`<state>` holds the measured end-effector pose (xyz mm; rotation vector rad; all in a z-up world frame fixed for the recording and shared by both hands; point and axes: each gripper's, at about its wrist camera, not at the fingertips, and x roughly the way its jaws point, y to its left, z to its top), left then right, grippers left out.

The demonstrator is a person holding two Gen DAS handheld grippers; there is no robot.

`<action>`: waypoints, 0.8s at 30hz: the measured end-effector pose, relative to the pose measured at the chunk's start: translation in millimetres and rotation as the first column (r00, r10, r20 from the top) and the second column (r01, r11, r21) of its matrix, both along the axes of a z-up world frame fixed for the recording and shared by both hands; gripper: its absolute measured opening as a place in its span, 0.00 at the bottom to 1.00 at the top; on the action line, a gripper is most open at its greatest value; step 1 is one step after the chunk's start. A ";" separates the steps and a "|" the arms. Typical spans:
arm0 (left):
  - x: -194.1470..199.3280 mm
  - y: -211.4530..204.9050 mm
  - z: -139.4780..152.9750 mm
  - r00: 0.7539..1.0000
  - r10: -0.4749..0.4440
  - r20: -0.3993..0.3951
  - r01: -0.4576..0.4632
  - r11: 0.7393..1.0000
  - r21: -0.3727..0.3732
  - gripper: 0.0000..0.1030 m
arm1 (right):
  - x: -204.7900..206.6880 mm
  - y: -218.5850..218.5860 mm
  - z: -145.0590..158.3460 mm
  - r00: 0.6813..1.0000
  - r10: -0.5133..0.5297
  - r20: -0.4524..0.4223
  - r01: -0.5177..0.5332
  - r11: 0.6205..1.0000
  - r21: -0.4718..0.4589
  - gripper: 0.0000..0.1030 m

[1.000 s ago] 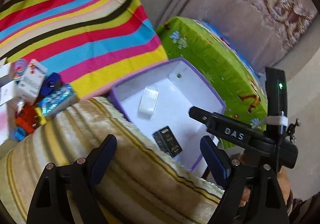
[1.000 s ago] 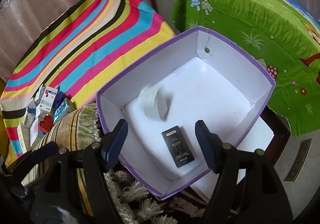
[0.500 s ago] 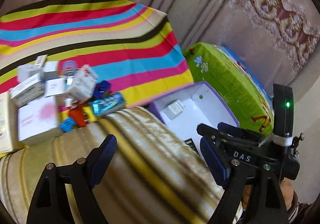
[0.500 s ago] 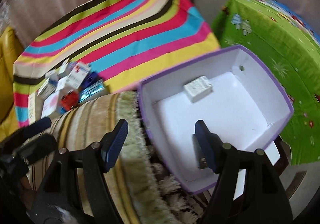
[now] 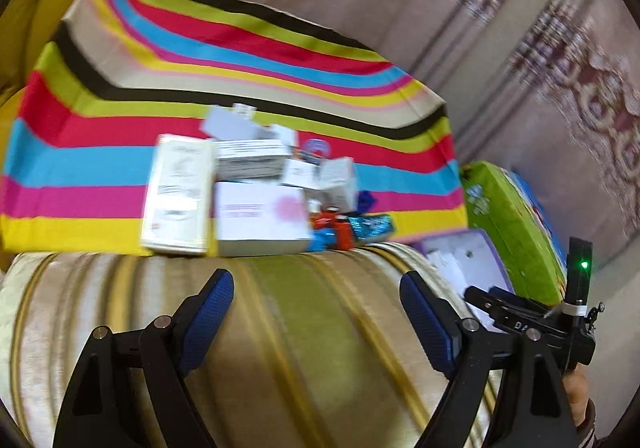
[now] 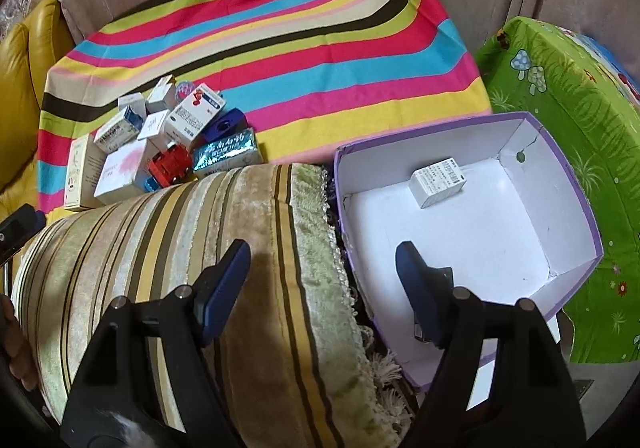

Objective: Organize rigid objects
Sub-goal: 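Move both grippers back over the pile of boxes, then grasp the tall cream bird-print box with the left gripper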

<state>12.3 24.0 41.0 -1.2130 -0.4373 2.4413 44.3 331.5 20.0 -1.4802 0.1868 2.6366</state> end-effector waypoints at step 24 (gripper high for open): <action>-81.1 -25.4 -33.7 0.983 0.134 0.128 -0.091 0.952 -0.294 0.82 | -19.9 -8.6 -12.4 0.999 -0.021 0.039 0.020 1.000 0.015 0.81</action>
